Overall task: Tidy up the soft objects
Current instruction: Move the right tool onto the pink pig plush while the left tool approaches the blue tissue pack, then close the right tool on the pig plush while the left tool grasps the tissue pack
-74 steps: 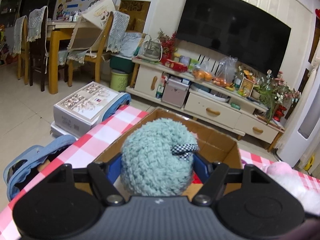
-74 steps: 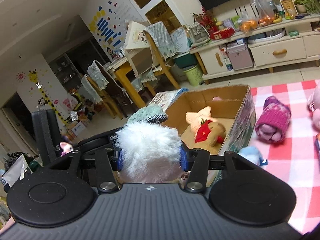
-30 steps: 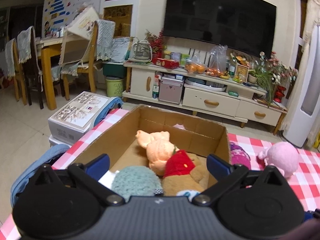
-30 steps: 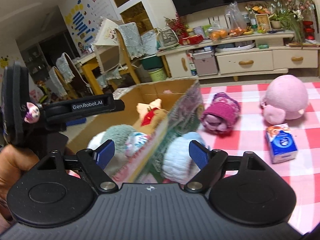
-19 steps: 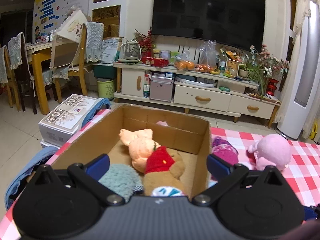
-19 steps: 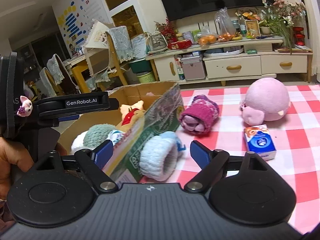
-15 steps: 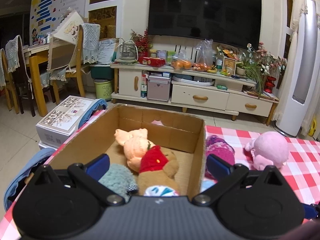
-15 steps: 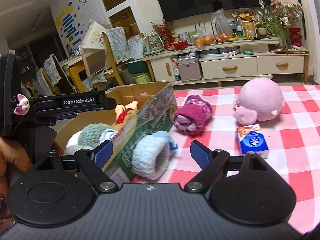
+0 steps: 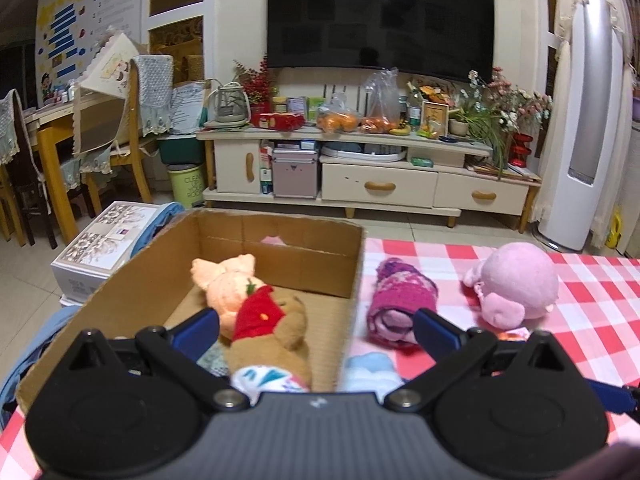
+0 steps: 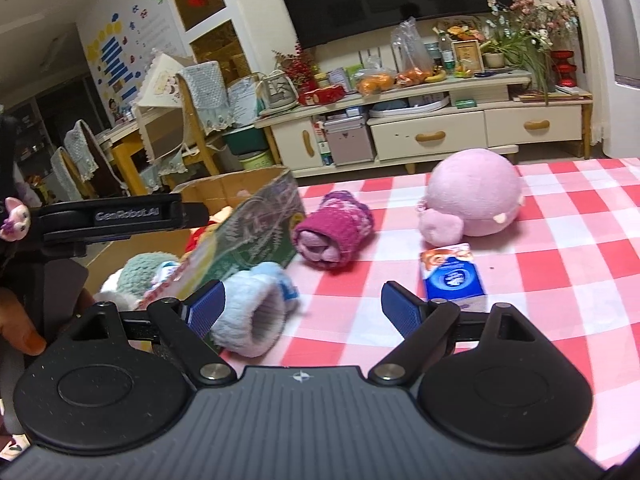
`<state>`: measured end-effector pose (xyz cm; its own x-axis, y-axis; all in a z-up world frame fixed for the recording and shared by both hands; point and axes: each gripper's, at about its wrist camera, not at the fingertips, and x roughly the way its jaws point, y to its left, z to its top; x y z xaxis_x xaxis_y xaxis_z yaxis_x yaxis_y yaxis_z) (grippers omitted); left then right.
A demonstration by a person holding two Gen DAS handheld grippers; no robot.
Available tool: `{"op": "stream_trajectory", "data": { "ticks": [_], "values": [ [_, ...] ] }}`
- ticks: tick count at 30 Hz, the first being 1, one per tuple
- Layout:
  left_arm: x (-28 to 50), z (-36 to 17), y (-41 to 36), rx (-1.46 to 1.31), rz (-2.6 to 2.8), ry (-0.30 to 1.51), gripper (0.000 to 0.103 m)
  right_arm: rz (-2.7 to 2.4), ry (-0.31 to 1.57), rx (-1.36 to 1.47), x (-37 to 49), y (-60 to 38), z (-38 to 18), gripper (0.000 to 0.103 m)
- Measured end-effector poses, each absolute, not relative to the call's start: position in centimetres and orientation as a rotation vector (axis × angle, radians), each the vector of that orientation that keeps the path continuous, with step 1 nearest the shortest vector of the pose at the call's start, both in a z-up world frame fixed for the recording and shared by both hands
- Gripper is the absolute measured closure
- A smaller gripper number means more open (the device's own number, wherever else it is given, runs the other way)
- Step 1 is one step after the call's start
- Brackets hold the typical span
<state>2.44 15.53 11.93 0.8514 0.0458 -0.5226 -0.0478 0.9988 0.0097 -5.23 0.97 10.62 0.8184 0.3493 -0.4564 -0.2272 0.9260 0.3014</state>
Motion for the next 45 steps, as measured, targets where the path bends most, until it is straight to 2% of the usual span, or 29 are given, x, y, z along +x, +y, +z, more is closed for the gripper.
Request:
{"op": "stream_trajectory", "data": {
  "ticks": [11, 26, 45],
  "values": [
    [2.3, 11.4, 11.3, 0.048, -0.038, 0.556, 0.001, 0.16, 0.509, 0.325, -4.1, -5.1, 9.9, 0.0],
    [3.3, 7.7, 3.3, 0.118, -0.209, 0.65, 0.001, 0.166, 0.494, 0.749, 1.9, -15.1, 6.2, 0.0],
    [6.4, 2.6, -2.9, 0.126, -0.216, 0.717, 0.001, 0.244, 0.5, 0.713, 8.1, -15.0, 5.7, 0.0]
  ]
}}
